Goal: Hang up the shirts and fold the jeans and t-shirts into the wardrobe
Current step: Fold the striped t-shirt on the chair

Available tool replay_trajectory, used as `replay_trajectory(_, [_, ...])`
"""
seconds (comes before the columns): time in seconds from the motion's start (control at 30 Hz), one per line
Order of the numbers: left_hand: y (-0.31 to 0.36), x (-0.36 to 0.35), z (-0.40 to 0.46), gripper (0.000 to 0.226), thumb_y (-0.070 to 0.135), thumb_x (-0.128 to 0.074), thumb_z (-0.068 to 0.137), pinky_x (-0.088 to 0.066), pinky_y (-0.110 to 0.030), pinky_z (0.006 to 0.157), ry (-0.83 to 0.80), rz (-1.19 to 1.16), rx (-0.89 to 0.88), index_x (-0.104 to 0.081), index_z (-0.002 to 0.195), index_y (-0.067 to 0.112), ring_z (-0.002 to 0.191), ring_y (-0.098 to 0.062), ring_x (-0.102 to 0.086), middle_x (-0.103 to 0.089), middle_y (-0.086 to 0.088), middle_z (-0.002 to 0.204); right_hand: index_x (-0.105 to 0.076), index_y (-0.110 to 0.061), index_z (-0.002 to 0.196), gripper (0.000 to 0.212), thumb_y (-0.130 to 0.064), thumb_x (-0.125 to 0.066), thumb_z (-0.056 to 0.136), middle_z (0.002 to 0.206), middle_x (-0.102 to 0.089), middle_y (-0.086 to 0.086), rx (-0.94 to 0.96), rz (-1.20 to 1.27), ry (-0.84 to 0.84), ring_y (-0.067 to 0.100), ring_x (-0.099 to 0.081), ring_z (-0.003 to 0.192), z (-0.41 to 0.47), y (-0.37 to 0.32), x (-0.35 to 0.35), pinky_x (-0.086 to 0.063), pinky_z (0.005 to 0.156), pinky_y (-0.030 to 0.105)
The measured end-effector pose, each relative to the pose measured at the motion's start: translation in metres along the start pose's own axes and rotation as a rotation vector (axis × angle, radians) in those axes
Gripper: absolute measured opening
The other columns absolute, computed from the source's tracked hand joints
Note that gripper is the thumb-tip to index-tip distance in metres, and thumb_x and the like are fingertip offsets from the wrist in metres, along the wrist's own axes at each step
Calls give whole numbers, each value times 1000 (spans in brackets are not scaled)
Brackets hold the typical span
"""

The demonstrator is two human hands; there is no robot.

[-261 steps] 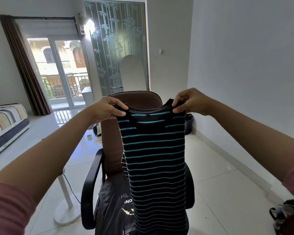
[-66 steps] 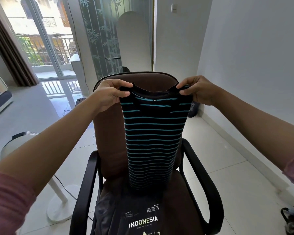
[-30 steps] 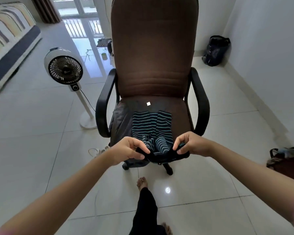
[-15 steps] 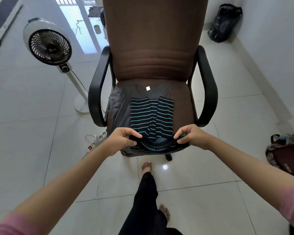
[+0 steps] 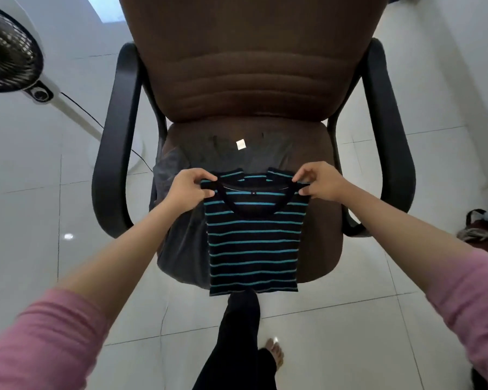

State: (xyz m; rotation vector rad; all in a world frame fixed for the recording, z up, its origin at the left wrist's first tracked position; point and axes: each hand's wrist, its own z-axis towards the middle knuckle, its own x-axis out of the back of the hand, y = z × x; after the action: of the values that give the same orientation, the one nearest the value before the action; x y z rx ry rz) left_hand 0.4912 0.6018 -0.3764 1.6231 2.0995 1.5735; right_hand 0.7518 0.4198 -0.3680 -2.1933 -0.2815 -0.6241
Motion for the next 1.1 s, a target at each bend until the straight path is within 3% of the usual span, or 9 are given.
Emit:
replay_trajectory(0.17, [-32,-13,59,36,10,-80,72,-50,-30,86,68,123,75,-66,105,16,88,-20,-62,-63,-3,99,-63,-11,91,25,-3,-78,72,91,-65,6,-97,-48,183,18,-59,81,51,31,-23,-45,70,21])
replay_trajectory(0.3, [-45,-24,79,37,7,-77,74,-47,-24,80,124,45,153,-64,107,14,91,-16,-59,-63,-2,102,-62,-12,90,24,-6,-77,73,84,-63,6,-175,9,302,18,-59,77,74,56,-36,-49,74,27])
replay_trajectory(0.43, [-47,-33,90,38,8,-76,77,-47,-23,77,177,1,170,-62,111,13,86,-14,-55,-58,0,100,-61,-12,92,23,-4,-75,75,82,-60,3,-221,108,390,14,-56,75,89,63,-43,-44,67,17])
replay_trajectory(0.6, [-58,-39,93,42,11,-74,79,-51,-24,81,226,-27,175,-58,118,12,87,-13,-59,-59,-1,104,-58,-15,94,21,-6,-71,80,90,-61,4,-249,203,497,14,-58,77,88,66,-61,-50,71,22])
replay_trajectory(0.7, [-65,-46,81,40,12,-72,81,-48,-20,86,300,-28,179,-57,118,11,95,-10,-57,-57,-6,115,-56,-13,108,26,-15,-68,85,107,-59,7,-279,172,580,14,-58,83,75,69,-79,-48,77,23])
replay_trajectory(0.87, [-76,-65,42,43,22,-71,82,-47,-29,97,349,-165,291,-53,120,16,107,-13,-55,-55,-3,120,-43,-12,125,45,-25,-65,88,114,-56,6,-352,269,565,18,-57,99,46,70,-107,-49,83,30])
replay_trajectory(1.1, [-72,-73,15,35,27,-72,82,-47,-25,86,387,-349,431,-52,110,19,103,-15,-58,-58,0,113,-41,-11,120,46,-26,-68,85,114,-52,8,-374,311,547,19,-54,102,34,62,-124,-47,80,28])
